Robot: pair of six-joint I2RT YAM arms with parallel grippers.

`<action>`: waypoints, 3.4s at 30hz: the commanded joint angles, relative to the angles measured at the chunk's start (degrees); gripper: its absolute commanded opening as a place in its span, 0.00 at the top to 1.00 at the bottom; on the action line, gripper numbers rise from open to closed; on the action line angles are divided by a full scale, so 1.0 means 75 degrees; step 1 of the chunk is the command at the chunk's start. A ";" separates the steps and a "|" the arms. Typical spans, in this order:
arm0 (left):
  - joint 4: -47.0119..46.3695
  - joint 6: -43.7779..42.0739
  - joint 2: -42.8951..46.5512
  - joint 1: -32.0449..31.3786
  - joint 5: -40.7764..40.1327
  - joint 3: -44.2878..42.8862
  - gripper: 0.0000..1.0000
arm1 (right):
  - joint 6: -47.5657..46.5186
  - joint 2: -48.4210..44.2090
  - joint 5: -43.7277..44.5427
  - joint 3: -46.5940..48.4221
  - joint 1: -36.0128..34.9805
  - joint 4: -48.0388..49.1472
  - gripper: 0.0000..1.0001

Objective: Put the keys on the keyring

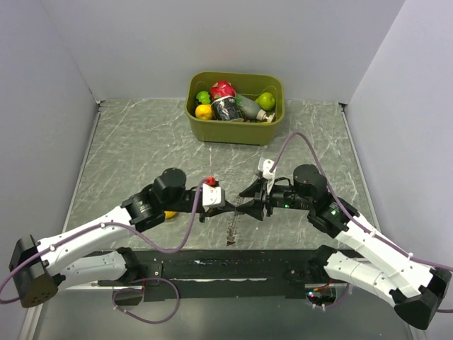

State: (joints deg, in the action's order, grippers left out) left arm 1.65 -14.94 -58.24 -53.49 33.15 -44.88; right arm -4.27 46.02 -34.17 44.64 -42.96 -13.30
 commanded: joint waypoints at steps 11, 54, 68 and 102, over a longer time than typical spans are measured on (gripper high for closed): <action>-0.5395 0.1920 0.1929 0.0101 -0.0986 0.2350 0.99 | 0.0242 -0.0616 -0.0212 -0.0257 0.0091 0.0753 0.28; -0.6325 0.2589 0.1894 0.0371 -0.0763 0.2586 0.99 | 0.0160 -0.0160 -0.0400 -0.0737 0.0080 0.1293 1.00; -0.6735 0.2894 0.1871 0.0477 -0.0447 0.2586 0.99 | 0.0206 0.0039 -0.0670 -0.1030 0.0056 0.1398 0.99; -0.6383 0.2625 0.1332 0.0476 0.0842 0.2246 0.99 | 0.0558 -0.0266 -0.1842 -0.0128 0.0021 0.2289 0.51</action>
State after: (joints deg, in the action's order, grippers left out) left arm -39.83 5.02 -47.92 -50.06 37.63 -24.67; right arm -0.78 43.38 -45.47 41.19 -42.59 0.08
